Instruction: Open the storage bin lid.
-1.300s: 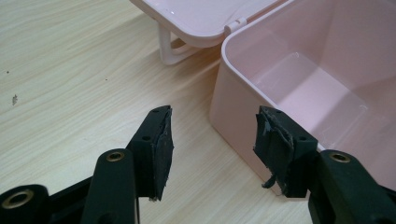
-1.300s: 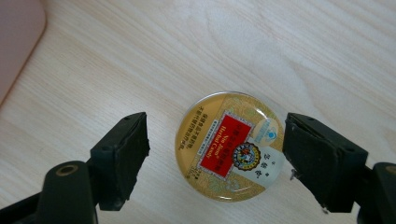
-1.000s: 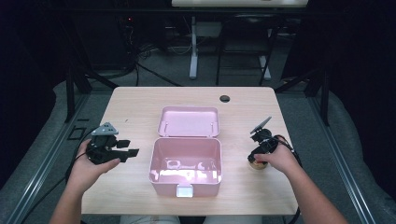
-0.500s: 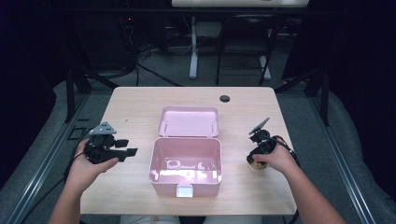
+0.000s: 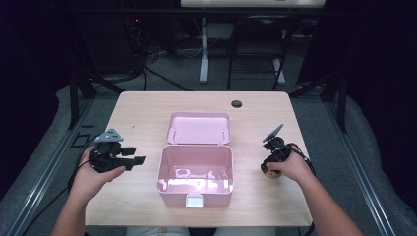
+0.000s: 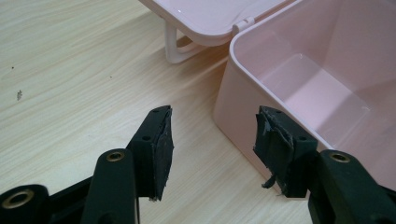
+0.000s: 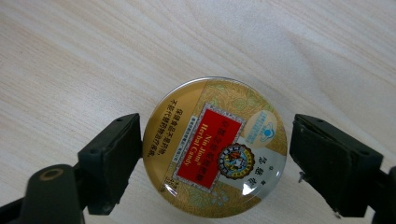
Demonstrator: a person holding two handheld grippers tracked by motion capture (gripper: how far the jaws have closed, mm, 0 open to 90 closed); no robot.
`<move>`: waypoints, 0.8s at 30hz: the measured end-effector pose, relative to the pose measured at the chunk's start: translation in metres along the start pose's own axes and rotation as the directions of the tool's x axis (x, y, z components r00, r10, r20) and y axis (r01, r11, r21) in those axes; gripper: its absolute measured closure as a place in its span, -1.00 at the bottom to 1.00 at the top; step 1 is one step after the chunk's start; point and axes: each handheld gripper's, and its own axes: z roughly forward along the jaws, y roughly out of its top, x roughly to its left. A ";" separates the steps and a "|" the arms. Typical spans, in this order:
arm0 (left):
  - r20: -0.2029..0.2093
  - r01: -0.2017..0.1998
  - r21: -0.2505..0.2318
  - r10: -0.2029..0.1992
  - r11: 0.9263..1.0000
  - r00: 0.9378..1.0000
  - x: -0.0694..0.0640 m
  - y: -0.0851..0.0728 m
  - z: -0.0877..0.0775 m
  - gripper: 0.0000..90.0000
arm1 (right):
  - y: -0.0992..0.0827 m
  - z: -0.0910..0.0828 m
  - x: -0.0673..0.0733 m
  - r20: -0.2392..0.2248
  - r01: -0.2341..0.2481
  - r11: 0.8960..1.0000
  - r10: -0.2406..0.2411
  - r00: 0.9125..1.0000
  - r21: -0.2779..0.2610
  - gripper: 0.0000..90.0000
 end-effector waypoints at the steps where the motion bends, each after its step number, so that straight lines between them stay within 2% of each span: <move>1: -0.001 -0.001 -0.001 0.001 1.000 1.000 0.000 0.000 0.000 0.02 | 0.000 0.000 0.000 -0.003 -0.003 1.000 0.003 1.000 0.006 -0.60; 9: -0.004 -0.002 -0.006 0.002 1.000 1.000 0.001 0.000 -0.001 0.02 | -0.002 -0.001 0.001 -0.013 -0.020 1.000 0.020 1.000 0.006 -0.53; 13: -0.004 -0.003 -0.005 0.003 1.000 1.000 0.001 0.000 0.000 0.02 | -0.006 -0.001 0.005 -0.028 0.034 0.999 -0.034 0.999 0.004 -0.53; 17: 0.000 -0.001 0.001 0.001 1.000 1.000 0.000 0.000 0.000 0.02 | -0.010 -0.001 0.013 -0.045 0.048 0.999 -0.048 0.998 -0.006 -0.53; 20: -0.001 -0.002 0.001 0.002 1.000 1.000 0.000 0.000 0.000 0.02 | -0.011 -0.002 0.015 -0.044 0.072 0.997 -0.072 0.996 0.007 -0.54; 22: -0.002 -0.002 0.001 0.002 1.000 1.000 0.000 0.000 0.000 0.02 | -0.012 -0.003 0.016 -0.044 0.051 0.999 -0.050 0.998 0.016 -0.59; 24: -0.003 0.001 0.000 -0.001 1.000 1.000 0.001 0.000 0.000 0.02 | -0.012 -0.003 0.014 -0.039 0.054 0.999 -0.053 0.998 0.010 -0.63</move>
